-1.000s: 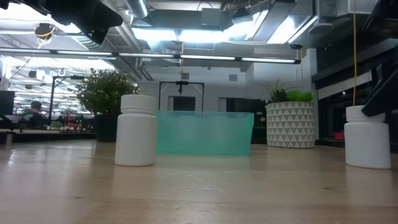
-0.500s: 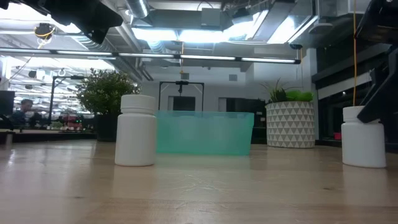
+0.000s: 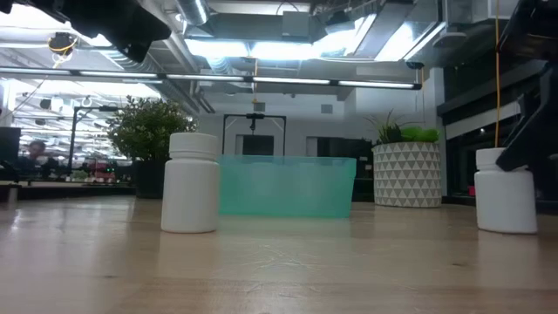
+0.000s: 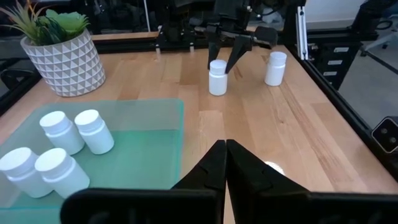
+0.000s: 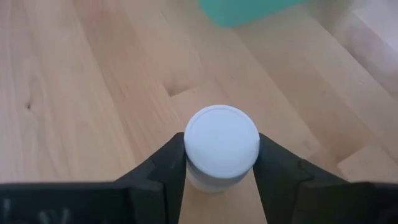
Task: Pick and place pill bottles into a basket
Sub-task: Put the white pill bottle into the green bin
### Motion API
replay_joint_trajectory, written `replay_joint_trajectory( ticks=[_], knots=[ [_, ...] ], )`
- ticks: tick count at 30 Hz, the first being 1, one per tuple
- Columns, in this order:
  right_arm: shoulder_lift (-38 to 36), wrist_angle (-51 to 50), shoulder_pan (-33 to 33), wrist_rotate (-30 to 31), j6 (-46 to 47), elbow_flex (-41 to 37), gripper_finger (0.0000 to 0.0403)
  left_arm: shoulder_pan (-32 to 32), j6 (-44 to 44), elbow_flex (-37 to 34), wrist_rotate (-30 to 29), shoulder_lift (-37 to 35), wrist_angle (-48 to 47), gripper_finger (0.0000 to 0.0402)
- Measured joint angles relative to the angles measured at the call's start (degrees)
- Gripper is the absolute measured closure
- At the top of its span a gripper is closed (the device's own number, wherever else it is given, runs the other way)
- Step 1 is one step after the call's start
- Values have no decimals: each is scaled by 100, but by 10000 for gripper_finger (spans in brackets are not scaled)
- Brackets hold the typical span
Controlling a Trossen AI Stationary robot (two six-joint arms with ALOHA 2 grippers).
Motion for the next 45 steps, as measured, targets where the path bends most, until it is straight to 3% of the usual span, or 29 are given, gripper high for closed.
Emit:
replay_joint_trajectory(
  ticks=[13, 20, 26, 31, 35, 45],
  knots=[
    [-58, -17, 0, 194, -155, 15, 254, 1, 49, 1, -9, 0, -69, 400],
    [-657, 9, -12, 496, -676, 90, 254, 1, 199, 1, -17, 0, -67, 394],
    [-1253, 59, -195, 508, -1444, 92, 254, -1, 234, 1, -49, 0, -66, 398],
    [-1520, 469, -566, 490, -2658, 93, 254, 1, 546, 1, -60, 0, -60, 400],
    [-1616, 1081, -987, 112, -3691, 94, 254, 1, 625, 1, -62, 0, -43, 396],
    [-1622, 2300, -2228, -1525, -5717, 96, 254, 1, 450, 1, -64, 0, -43, 400]
  ],
)
